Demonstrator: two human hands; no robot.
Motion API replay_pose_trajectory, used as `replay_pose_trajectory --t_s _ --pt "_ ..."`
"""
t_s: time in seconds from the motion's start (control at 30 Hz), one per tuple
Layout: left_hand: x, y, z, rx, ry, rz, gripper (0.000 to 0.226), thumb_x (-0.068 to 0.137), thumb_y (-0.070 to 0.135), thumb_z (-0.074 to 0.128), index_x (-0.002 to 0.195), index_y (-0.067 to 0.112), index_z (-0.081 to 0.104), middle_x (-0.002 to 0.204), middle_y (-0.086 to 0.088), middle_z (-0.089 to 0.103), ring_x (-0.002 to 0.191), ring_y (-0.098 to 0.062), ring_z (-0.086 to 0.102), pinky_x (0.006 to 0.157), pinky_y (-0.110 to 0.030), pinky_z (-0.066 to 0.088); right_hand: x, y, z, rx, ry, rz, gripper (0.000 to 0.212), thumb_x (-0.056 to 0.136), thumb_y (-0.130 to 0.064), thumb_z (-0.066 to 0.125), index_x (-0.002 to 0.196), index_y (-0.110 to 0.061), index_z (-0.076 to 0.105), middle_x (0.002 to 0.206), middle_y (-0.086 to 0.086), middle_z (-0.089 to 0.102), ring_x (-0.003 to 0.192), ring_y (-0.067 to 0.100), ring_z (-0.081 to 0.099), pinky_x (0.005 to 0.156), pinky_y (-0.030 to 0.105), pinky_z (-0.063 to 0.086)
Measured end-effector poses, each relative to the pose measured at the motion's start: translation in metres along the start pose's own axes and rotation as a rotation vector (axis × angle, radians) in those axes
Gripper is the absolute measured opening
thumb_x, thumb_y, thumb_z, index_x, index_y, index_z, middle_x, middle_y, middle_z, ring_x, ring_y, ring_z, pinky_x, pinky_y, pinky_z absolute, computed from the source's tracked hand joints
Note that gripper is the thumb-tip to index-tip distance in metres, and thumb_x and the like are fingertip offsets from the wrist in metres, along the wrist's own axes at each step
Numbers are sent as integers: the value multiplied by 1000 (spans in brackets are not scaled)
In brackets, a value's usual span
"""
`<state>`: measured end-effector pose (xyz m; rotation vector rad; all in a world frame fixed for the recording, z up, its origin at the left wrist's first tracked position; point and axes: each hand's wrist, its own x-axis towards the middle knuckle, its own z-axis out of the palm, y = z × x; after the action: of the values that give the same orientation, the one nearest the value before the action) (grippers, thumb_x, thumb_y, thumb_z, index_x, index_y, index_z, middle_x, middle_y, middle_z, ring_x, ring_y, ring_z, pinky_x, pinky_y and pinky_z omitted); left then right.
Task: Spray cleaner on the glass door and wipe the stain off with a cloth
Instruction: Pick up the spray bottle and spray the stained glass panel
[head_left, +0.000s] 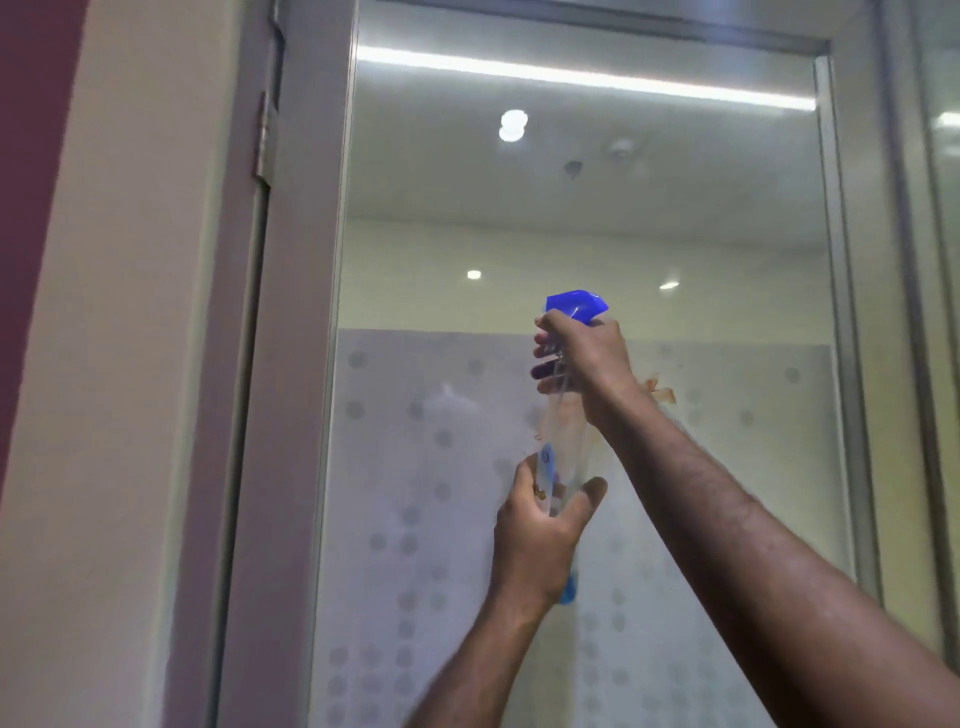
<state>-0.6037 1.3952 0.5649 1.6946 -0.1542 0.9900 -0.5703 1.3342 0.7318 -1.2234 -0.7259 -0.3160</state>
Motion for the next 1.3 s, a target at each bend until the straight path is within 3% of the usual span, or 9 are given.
replay_pose_trajectory --t_s 0.17,0.47,0.6,0.7,0.8,0.97,1.1,1.2,1.3 --pt "1 -2 -3 -4 -22 -8 61 81 65 68 132 32 55 109 19 69 101 -1 67 98 -36 57 -3 1 4 -68 48 -15 14 89 -14 65 84 -1 64 70 9 60 51 24 59 42 26 50" --pt "5 -7 0 -4 -8 20 56 82 67 68 127 39 51 112 22 65 104 -4 66 92 -28 55 -2 2 4 -96 82 -35 13 87 -13 63 79 -3 64 69 8 61 52 26 58 45 28 52" --pt "6 -10 9 -21 -1 34 82 73 75 62 142 32 47 112 25 62 108 -5 65 99 -32 55 2 7 -2 -111 72 -30 13 86 -13 63 80 -2 63 68 8 60 51 26 58 47 30 51" --pt "7 -12 16 -22 -3 52 81 74 75 64 141 32 47 114 24 63 107 -4 65 92 -23 53 5 10 -9 -103 68 -44 13 86 -14 63 79 -2 63 67 7 61 49 26 57 46 29 50" --pt "9 -11 30 -31 -18 40 86 73 77 65 144 32 46 127 14 64 114 -11 66 95 -26 54 10 9 -23 -98 82 -45 18 87 -16 65 90 2 67 73 7 65 44 21 57 43 27 50" --pt "15 -3 58 -20 -41 51 81 65 81 59 134 42 47 116 29 61 104 6 64 93 -25 54 21 4 -55 -70 128 -53 22 88 -17 68 96 4 68 74 8 66 49 21 57 43 27 50" --pt "19 0 82 -17 -77 50 92 67 80 59 146 35 44 127 23 59 111 2 61 96 -23 52 28 0 -79 -100 165 -56 18 86 -15 65 94 2 67 72 8 64 53 22 56 42 26 50" --pt "21 2 93 -1 -81 54 84 64 82 58 137 42 47 104 36 58 94 18 59 84 -14 47 32 -2 -92 -94 186 -56 10 85 -12 61 78 -6 60 64 5 57 48 20 52 46 28 50" --pt "22 1 103 6 -88 42 74 64 82 58 128 46 47 98 37 58 91 19 59 81 -15 47 34 -1 -105 -102 200 -55 12 84 -13 62 76 -4 63 65 7 60 45 22 54 48 30 51"
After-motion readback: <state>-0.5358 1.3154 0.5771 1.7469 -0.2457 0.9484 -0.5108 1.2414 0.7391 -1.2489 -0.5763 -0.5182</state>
